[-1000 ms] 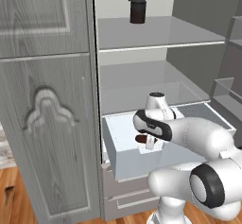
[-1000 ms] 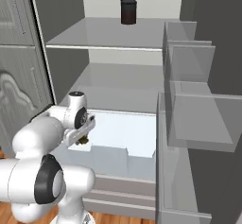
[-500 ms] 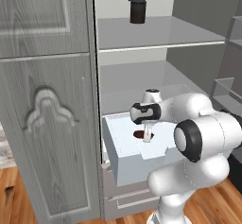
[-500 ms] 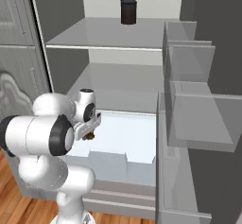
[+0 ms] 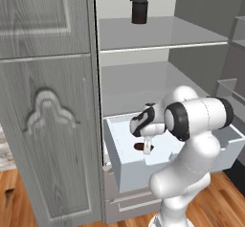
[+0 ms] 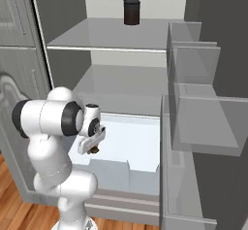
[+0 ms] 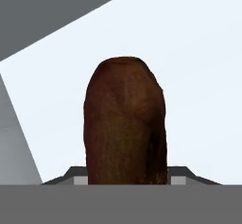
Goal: Place the lemon wedge and sweet potato inside the fridge drawer. Close the drawer after placing the vegetables.
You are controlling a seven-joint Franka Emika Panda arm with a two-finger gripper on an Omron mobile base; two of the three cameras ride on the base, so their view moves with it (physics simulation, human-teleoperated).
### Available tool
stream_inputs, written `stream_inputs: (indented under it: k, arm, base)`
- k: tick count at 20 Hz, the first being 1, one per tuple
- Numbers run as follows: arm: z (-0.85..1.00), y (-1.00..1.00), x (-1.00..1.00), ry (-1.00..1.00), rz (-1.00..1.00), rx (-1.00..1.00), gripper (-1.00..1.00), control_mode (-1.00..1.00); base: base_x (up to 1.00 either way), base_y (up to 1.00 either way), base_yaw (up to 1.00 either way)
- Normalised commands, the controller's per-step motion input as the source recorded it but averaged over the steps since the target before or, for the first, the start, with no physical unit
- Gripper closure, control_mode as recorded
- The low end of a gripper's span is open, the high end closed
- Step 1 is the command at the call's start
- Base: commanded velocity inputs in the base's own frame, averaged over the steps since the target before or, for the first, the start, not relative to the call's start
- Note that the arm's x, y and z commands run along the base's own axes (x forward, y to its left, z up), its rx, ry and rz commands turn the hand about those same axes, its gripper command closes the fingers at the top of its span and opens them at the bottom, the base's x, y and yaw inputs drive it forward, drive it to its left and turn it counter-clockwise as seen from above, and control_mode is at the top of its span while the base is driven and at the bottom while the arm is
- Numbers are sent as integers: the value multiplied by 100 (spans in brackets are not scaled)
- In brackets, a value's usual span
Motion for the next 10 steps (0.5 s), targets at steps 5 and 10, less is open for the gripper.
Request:
stream_inputs:
  k: [5, 10]
  arm:
    - [-53, 0, 0, 0, 0, 0, 100, -100]
    - [-46, 0, 0, 0, 0, 0, 100, -100]
  base:
    - [0, 0, 0]
    - [0, 0, 0]
